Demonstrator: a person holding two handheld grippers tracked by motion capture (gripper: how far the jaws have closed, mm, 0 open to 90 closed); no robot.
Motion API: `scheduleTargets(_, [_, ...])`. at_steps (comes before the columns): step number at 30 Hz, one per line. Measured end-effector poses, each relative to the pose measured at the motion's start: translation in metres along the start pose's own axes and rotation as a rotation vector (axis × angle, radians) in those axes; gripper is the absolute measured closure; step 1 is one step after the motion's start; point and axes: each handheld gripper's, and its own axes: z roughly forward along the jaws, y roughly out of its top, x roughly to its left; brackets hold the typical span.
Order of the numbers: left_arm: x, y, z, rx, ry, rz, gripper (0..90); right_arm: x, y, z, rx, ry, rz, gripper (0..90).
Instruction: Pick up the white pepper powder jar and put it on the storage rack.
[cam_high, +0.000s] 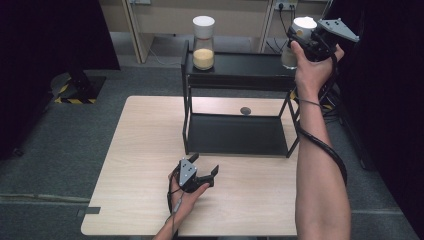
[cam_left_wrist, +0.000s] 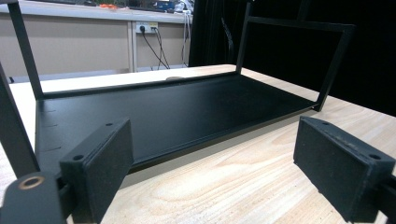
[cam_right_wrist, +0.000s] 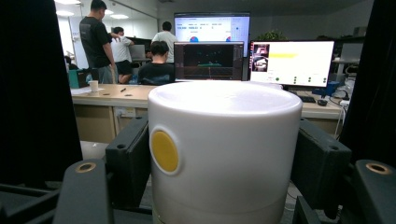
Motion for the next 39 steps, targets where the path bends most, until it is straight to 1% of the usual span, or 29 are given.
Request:
scheduleTargets(3, [0.0,0.0,0.0,0.002,-0.002,0.001,11.5,0.0,-0.004,0.001,0.006,-0.004,-0.008,31.0])
scheduleTargets(5, [0.0,0.0,0.0,0.003,-0.001,0.001,11.5,0.0,-0.007,0.002,0.005,-0.003,-0.006,30.9])
scheduleTargets(6, [0.0,0.0,0.0,0.001,0.0,0.0,11.5,0.002,-0.007,0.003,0.009,-0.013,0.004,31.0])
scheduleTargets(7, [0.0,0.0,0.0,0.001,0.0,0.002,11.5,0.003,-0.008,0.003,0.012,-0.014,0.001,30.9])
scheduleTargets(17, [-0.001,-0.001,0.0,-0.003,0.0,0.005,11.5,0.002,-0.014,0.007,0.012,-0.009,-0.01,30.9])
scheduleTargets(23, [-0.001,0.0,0.0,-0.002,0.001,0.006,11.5,0.005,-0.015,0.006,0.014,-0.009,-0.032,30.7])
scheduleTargets(26, [-0.001,0.0,0.0,-0.002,0.002,0.003,11.5,0.004,-0.016,0.005,0.01,-0.004,-0.027,30.1])
scheduleTargets(29, [-0.001,0.0,0.0,0.0,0.003,0.008,11.5,0.001,-0.017,0.005,0.017,-0.002,-0.01,22.4])
scheduleTargets(32, [-0.001,-0.001,-0.001,-0.004,0.001,0.007,11.5,-0.002,-0.018,0.002,0.011,0.006,0.024,16.8])
scheduleTargets(35, [0.0,-0.001,-0.001,-0.008,0.001,0.001,11.5,-0.006,-0.015,-0.003,0.016,0.016,0.032,13.0])
scheduleTargets(39, [-0.001,-0.001,-0.001,-0.007,0.0,0.009,11.5,-0.01,-0.014,-0.01,0.022,0.035,0.028,10.7])
